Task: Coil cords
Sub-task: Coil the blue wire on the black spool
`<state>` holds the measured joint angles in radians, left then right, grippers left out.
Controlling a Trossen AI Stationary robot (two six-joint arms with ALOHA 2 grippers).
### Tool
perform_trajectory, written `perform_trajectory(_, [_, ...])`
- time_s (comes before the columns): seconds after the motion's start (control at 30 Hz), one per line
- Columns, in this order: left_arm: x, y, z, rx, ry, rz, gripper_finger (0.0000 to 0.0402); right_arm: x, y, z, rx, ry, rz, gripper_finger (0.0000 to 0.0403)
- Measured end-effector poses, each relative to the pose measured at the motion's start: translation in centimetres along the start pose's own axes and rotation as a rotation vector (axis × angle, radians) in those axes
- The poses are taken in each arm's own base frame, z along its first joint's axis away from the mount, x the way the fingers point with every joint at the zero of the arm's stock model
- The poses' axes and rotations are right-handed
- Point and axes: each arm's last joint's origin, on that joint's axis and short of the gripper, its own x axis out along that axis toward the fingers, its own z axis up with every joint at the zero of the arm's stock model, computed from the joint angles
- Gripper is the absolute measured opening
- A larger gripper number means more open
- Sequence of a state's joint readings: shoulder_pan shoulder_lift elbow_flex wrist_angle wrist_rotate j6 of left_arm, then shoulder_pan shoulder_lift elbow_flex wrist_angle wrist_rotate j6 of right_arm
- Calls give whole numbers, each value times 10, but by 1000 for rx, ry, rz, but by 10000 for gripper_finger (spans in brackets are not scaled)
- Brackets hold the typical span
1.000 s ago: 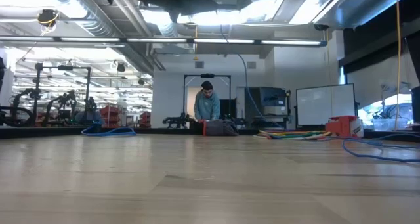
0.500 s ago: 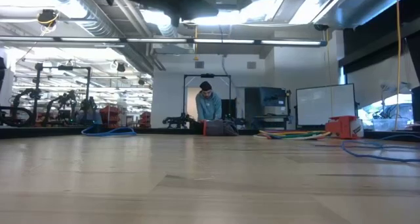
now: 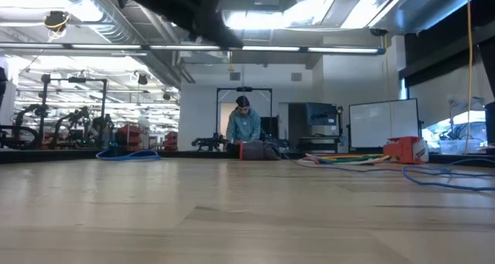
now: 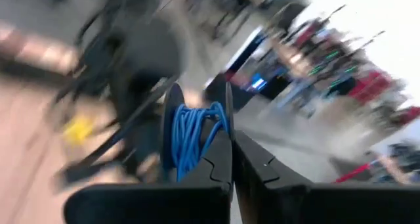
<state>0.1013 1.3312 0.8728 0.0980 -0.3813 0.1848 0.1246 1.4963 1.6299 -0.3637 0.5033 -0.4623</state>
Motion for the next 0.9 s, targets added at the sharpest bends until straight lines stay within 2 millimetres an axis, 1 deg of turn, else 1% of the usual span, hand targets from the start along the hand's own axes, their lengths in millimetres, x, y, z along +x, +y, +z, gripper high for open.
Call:
perform_trajectory(0.07, [-2,4,-3,11,43,62,2,0,5,-10,-28,92,43,3])
perform_trajectory(0.17, [-6,10,-7,3,102,104,2,-1,11,-23,-54,224,82,3])
perform_trajectory(0.3, [-9,18,-11,-39,142,124,2,-1,18,-38,-88,364,121,3])
perform_trajectory(0.43, [-13,18,-10,-43,149,117,2,4,25,-51,-125,478,119,3])
perform_trajectory(0.57, [-17,11,-6,-59,110,29,2,17,35,-61,-194,564,64,3])
perform_trajectory(0.63, [-20,8,-2,-66,80,-18,1,27,39,-67,-211,595,61,3])
perform_trajectory(0.73, [-25,4,3,-73,51,-41,2,43,43,-78,-229,646,58,3])
perform_trajectory(0.9, [-31,-2,9,-84,-3,-63,1,70,45,-95,-231,701,20,3])
